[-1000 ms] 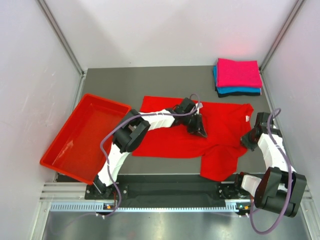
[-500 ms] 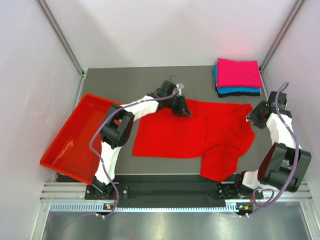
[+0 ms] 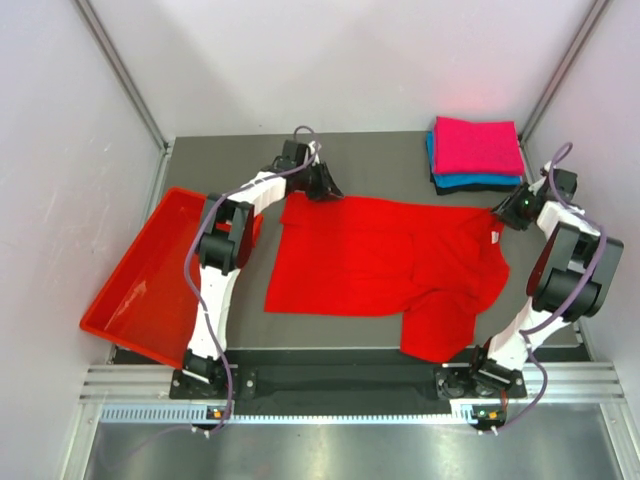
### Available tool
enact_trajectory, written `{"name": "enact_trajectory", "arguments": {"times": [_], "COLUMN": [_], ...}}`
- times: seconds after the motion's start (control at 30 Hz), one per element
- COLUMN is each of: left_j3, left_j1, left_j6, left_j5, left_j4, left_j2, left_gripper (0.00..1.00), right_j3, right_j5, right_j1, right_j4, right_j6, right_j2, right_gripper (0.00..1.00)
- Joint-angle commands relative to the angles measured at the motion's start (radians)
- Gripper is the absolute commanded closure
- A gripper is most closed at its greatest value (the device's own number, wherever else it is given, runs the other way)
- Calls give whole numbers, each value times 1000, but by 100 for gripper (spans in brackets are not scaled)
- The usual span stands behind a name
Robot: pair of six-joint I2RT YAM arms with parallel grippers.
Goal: Fold and stack the t-shirts
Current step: Fold the tshirt
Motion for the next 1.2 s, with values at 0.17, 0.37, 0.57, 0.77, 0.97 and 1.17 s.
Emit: {"name": "enact_trajectory", "arguments": {"times": [0.17, 0.37, 0.57, 0.77, 0.97, 1.17], "left_j3": [93, 84, 53, 53, 57, 50], "left_j1": [25, 28, 31, 40, 55, 57], "left_j6": [41, 62, 72, 85, 90, 81], "left_j5": [-15, -35, -59, -159, -179, -139], "left_j4": [-21, -43, -49, -121, -143, -101], "left_j2": [72, 74, 66, 72, 85, 76], "left_gripper": [74, 74, 74, 75, 75, 75], "right_j3": [89, 93, 86, 6, -6, 3], "right_j5": [-55, -72, -69, -55, -83, -113], "right_j1": [-31, -32, -40, -95, -109, -107], "right_j4": [104, 129, 158, 233, 247, 284], "right_j6": [-22, -14, -10, -4, 19, 41], "right_j2": [91, 137, 171, 112, 126, 167], "right_gripper": [69, 68, 72, 100, 100, 88]}}
